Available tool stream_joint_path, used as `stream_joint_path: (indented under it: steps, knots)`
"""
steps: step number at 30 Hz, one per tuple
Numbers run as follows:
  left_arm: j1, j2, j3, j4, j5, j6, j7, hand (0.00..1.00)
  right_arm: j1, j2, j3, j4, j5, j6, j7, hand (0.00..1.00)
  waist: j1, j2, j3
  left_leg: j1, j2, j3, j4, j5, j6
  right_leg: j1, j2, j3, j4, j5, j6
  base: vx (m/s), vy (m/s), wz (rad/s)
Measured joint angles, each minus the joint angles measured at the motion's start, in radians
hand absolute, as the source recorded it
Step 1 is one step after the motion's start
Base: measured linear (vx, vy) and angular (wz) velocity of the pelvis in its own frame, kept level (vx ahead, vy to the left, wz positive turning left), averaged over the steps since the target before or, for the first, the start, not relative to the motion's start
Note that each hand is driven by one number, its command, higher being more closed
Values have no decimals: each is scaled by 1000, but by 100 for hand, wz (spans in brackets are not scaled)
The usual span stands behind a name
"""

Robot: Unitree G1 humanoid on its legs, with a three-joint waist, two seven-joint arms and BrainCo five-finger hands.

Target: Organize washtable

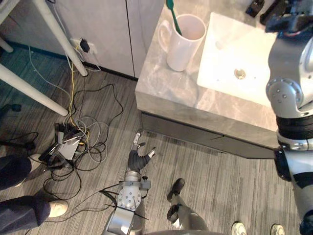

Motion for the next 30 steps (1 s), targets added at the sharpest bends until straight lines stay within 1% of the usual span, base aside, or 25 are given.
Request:
stream_joint_path:
  steps: [4, 7, 13, 15, 16, 17, 18, 24, 27, 29, 30]
  knots:
    - [0, 1, 1, 1, 1, 0, -10, 0, 0, 0, 18, -10, 0, 0, 20, 100, 3, -6, -4, 0, 5, 1, -6, 5, -8, -1, 5, 1, 0, 0, 0, 0, 0, 0]
    - [0, 1, 1, 2, 0, 0, -13, 0, 0, 0, 58, -3, 1, 4, 21, 100, 19, -6, -5, -2, 13, 6, -8, 10, -16, -7, 12, 4, 0, 0, 0, 8, -5, -5]
    - [7, 2, 4, 18, -1, 10, -16, 0, 0, 0, 72, 15, 1, 22, 22, 100, 19, -9, -6, -11, 14, 7, -10, 17, -26, -17, 13, 6, 0, -1, 1, 2, -1, -1]
    - [12, 2, 7, 18, -1, 11, -16, 0, 2, 0, 72, 29, 1, 24, 21, 100, 19, -13, -8, -14, 12, 7, -9, 18, -27, -17, 12, 6, 0, -9, 9, 8, 7, 2]
    - [17, 3, 12, 18, -1, 11, -16, 0, 8, 0, 72, 33, 2, 24, 21, 100, 18, -22, -12, -19, 6, 7, -7, 18, -28, -19, 7, 6, 0, -30, 24, 31, 4, 7]
    - [26, 5, 17, 18, -2, 11, -16, 0, 17, 0, 72, 34, 2, 24, 22, 100, 18, -35, -17, -24, 0, 7, -7, 19, -30, -24, 1, 4, 0, -52, 12, 36, -3, 7]
    - [32, 4, 20, 18, -2, 11, -16, 0, 21, 0, 72, 34, 2, 24, 23, 100, 18, -40, -20, -29, 0, 7, -7, 20, -31, -29, 1, 2, 0, -55, 8, 38, -13, 5]
    - [52, 4, 31, 18, -8, 15, -16, 0, 24, -4, 72, 83, 2, 35, 31, 100, 14, -48, -19, -52, 0, -6, 15, 16, -36, -37, 3, -2, 0, -55, 7, 27, 11, 4]
    - [55, 7, 53, 18, -8, 15, -16, 0, 24, -4, 72, 83, 2, 35, 31, 100, 13, -64, -11, -63, -1, -7, 35, 5, -33, -38, 3, -3, 0, -55, 7, 31, 30, 2]
    - [61, 23, 52, 19, -8, 15, -17, 0, 26, -4, 72, 83, 2, 35, 33, 100, 13, -80, -4, -72, -2, -8, 50, -6, -30, -39, 3, -2, 0, -51, 5, 37, 41, 1]
    - [63, 24, 52, 19, -8, 15, -17, 0, 28, -4, 72, 83, 2, 35, 34, 100, 13, -83, -3, -73, -2, -8, 51, -7, -30, -40, 3, -1, 0, -48, 6, 31, 40, -1]
